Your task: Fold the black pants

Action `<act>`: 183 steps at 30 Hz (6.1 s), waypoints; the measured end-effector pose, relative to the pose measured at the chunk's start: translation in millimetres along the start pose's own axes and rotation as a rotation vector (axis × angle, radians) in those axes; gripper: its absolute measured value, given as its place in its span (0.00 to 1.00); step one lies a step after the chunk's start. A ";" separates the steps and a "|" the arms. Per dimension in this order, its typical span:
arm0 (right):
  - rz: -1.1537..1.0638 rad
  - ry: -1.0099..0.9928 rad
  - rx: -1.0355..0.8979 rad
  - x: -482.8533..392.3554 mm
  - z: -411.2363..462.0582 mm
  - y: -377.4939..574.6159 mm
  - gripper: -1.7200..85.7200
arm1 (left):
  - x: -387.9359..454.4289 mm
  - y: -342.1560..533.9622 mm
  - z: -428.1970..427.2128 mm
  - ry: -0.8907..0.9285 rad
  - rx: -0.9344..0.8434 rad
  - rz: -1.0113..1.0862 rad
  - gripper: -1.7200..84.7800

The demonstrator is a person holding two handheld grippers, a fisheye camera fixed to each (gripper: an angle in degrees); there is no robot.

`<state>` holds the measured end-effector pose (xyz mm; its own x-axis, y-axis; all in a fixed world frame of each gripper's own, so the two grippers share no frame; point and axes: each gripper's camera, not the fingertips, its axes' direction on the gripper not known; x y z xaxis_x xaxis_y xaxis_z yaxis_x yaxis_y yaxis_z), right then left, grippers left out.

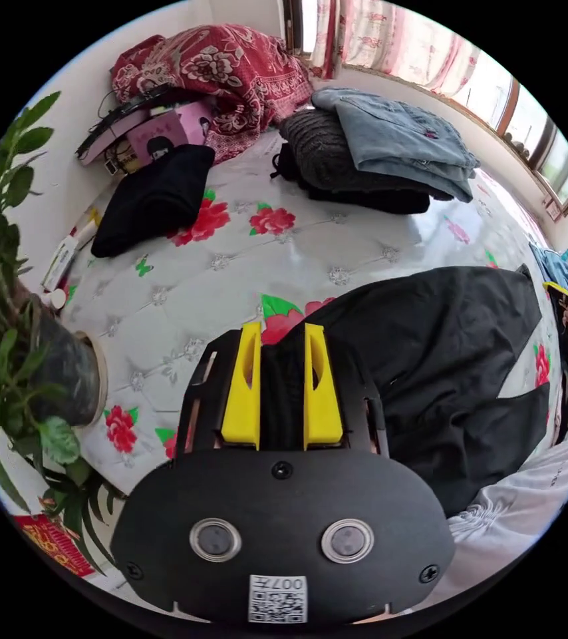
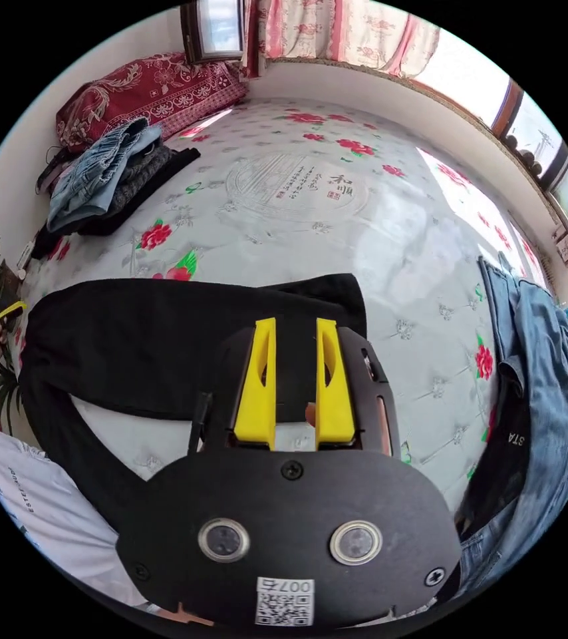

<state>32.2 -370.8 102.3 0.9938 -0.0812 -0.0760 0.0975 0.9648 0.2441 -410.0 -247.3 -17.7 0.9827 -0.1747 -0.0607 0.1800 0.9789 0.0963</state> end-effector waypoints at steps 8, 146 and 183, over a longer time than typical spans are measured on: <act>-0.244 0.182 -0.242 -25.8 81.5 -74.2 0.07 | 5.4 -32.4 39.5 0.005 -0.086 0.113 0.05; 0.132 -0.580 0.161 -123.5 -153.2 424.5 0.07 | 128.7 306.4 -111.2 -0.055 0.035 -0.041 0.04; 0.222 -1.318 -0.629 -308.7 196.1 156.0 0.02 | 113.3 321.2 -44.9 -0.118 0.035 -0.093 0.01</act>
<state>-248.8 -244.3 353.4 0.3486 0.2486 0.9037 0.2440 0.9068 -0.3436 -242.7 52.2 -38.3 0.9596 -0.2775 0.0463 0.2697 0.9541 0.1302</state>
